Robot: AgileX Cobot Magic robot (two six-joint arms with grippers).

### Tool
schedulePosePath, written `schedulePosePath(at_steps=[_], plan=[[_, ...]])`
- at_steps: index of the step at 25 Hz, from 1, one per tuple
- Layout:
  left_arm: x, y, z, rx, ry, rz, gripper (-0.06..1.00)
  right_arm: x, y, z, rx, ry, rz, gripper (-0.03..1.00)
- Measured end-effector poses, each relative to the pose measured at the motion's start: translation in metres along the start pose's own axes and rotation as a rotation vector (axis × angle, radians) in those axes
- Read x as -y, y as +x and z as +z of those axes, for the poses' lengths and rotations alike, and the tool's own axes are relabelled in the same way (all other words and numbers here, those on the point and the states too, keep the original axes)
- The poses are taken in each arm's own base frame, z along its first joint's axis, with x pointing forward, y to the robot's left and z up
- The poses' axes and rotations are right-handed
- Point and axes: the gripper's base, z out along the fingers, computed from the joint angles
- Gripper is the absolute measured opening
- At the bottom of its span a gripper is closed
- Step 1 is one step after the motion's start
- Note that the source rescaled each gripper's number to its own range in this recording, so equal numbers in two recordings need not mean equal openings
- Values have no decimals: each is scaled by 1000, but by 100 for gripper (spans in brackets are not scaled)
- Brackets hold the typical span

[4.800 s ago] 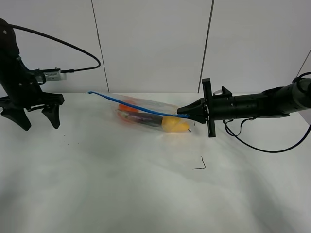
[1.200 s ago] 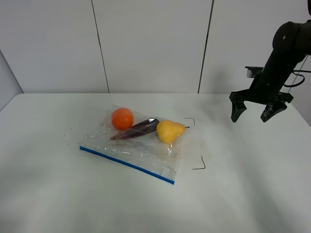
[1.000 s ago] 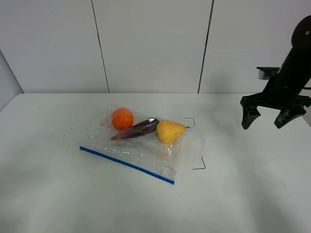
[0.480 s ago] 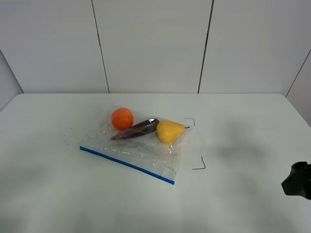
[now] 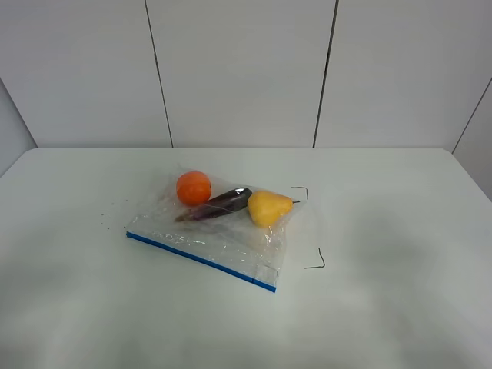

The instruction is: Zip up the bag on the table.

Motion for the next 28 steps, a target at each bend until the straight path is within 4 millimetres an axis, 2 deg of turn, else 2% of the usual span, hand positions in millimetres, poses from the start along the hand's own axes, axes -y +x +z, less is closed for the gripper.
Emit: schedulePosePath(at_steps=[8,28], plan=[[0,0,0,0,0,0,100,2,15,-21,167,29,30,93],[0,0,0,0,0,0,100,2,15,-21,170,30,31,93]])
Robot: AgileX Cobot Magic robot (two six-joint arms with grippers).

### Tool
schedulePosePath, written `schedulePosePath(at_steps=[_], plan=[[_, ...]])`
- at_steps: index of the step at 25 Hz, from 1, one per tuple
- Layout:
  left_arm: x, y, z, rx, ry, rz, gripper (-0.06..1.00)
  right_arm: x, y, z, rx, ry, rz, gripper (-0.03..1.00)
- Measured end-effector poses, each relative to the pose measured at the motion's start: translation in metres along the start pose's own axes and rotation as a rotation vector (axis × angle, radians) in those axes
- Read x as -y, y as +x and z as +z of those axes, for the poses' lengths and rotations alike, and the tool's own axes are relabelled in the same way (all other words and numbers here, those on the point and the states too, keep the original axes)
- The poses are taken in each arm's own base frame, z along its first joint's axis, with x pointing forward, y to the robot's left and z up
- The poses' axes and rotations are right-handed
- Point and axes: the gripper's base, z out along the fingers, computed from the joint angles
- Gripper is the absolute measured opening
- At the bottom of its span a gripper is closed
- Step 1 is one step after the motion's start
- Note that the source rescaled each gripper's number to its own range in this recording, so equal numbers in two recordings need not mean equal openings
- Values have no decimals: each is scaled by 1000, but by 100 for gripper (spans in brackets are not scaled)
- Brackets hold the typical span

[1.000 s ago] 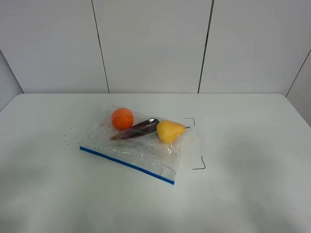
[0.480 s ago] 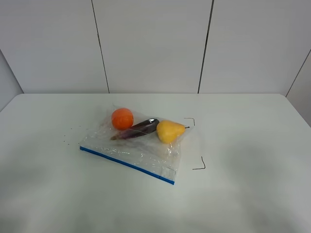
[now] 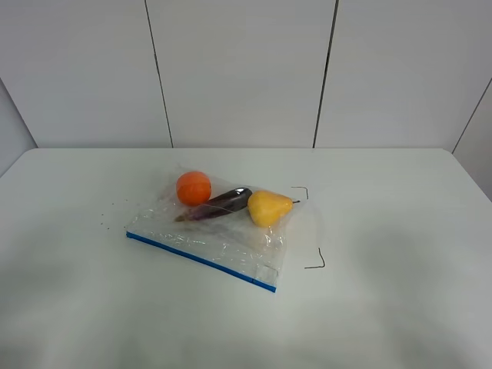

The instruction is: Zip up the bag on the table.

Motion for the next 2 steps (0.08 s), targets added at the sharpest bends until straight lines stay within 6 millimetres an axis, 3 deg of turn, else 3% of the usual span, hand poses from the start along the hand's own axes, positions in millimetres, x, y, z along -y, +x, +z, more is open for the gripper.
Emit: schedulePosePath(at_steps=[2], plan=[[0,0,0,0,0,0,100,0,0,0,0,0,0,93]])
